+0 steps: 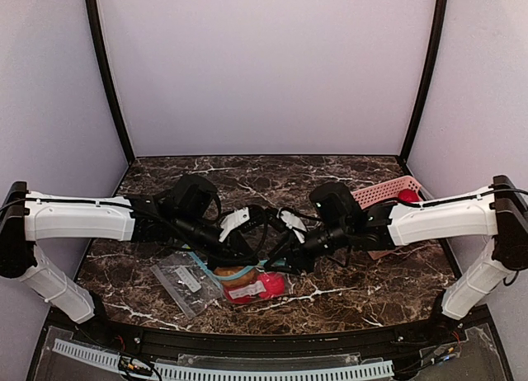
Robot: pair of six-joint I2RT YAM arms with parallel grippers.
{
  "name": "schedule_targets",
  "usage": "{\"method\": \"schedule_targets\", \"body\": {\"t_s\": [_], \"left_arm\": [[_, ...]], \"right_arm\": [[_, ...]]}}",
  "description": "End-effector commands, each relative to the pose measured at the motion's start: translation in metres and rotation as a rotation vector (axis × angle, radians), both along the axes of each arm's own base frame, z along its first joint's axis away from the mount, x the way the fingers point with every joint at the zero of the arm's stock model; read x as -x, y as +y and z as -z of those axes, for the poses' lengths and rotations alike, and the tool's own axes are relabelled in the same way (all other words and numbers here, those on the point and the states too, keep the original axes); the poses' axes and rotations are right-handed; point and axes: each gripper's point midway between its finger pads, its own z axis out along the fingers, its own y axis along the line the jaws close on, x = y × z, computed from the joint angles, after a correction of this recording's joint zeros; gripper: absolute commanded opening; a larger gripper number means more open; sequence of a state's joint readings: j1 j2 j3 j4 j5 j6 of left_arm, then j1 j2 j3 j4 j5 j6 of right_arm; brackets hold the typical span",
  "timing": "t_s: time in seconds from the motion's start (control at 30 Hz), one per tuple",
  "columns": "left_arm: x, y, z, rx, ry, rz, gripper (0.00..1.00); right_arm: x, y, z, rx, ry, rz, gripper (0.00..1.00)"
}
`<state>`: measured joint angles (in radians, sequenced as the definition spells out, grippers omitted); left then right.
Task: Place the food in the zip-top bag and seal the zipper
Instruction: Pass from the left arm to the right
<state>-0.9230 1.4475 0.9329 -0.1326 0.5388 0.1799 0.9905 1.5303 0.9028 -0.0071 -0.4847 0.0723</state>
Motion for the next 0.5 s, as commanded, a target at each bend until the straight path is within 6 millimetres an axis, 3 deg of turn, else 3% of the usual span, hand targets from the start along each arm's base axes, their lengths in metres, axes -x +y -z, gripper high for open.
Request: {"method": "schedule_targets", "body": {"t_s": [0.0,0.13,0.33,0.4,0.47], "left_arm": [[0.004,0.004,0.004,-0.01,0.027,0.005,0.01],[0.003,0.003,0.004,-0.01,0.03,-0.003,0.01],[-0.003,0.004,0.006,-0.016,0.038,-0.054,0.01],[-0.008,0.006,0.003,-0.01,0.041,-0.107,0.07],[-0.015,0.009,-0.002,0.006,0.041,-0.174,0.22]], "right_arm": [[0.0,0.013,-0.014,-0.052,-0.016,-0.034,0.39],[0.001,0.018,-0.011,-0.053,-0.005,-0.047,0.31],[0.0,0.017,-0.01,-0.049,-0.013,-0.038,0.0],[0.0,0.016,-0.01,-0.049,-0.02,-0.031,0.0],[0.0,0.014,-0.009,-0.049,-0.024,-0.026,0.0]]}}
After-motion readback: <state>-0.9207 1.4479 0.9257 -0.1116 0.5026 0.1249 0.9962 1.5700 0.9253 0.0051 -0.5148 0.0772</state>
